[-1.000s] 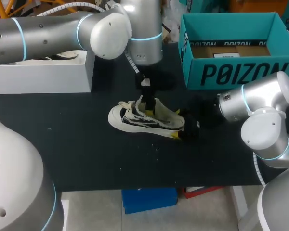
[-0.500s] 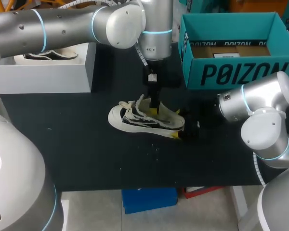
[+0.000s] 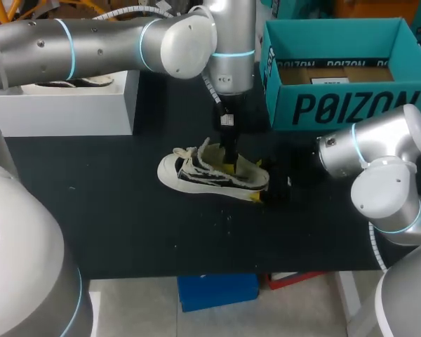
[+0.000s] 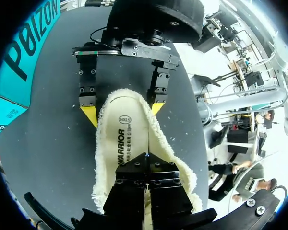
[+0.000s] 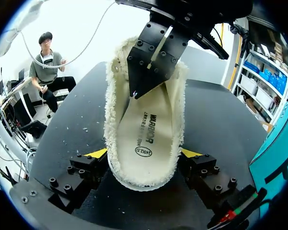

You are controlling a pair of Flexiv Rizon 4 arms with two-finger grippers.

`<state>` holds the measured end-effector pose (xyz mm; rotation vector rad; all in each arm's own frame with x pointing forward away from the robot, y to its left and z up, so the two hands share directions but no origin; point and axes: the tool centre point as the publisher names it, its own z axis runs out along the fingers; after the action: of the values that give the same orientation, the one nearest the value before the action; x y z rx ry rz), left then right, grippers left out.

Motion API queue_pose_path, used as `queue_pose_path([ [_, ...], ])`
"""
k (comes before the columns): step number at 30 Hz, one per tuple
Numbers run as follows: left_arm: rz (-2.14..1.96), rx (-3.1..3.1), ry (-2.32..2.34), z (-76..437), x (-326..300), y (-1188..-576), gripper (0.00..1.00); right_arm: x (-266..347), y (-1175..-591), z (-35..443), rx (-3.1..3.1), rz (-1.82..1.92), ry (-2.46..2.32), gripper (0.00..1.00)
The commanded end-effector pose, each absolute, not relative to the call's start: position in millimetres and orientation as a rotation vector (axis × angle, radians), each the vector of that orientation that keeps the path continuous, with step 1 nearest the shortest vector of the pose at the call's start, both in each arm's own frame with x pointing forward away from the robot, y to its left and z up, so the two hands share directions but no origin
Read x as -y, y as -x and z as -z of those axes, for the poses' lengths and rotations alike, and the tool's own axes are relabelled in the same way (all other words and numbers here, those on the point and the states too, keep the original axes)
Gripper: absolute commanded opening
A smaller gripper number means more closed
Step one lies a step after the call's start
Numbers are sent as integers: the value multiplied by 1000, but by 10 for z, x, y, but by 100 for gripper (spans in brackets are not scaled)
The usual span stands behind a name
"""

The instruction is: Take the shoe out of the shoebox, open the shoe tongue, remove and reinsert the insole, then place the shoe into the shoebox

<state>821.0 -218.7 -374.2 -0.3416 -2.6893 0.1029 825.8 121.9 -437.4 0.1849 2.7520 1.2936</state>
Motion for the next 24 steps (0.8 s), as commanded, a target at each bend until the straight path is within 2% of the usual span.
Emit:
queue_pose_path([
  [1,-99,2680,333,3856,2248,-8194,0,-1246,-8259,4420,-2755,-1290,-188,0],
  [24,-71,2663,274,4267,2249,-7975,0,-1246,-8259,4420,-2755,-1290,-188,0],
])
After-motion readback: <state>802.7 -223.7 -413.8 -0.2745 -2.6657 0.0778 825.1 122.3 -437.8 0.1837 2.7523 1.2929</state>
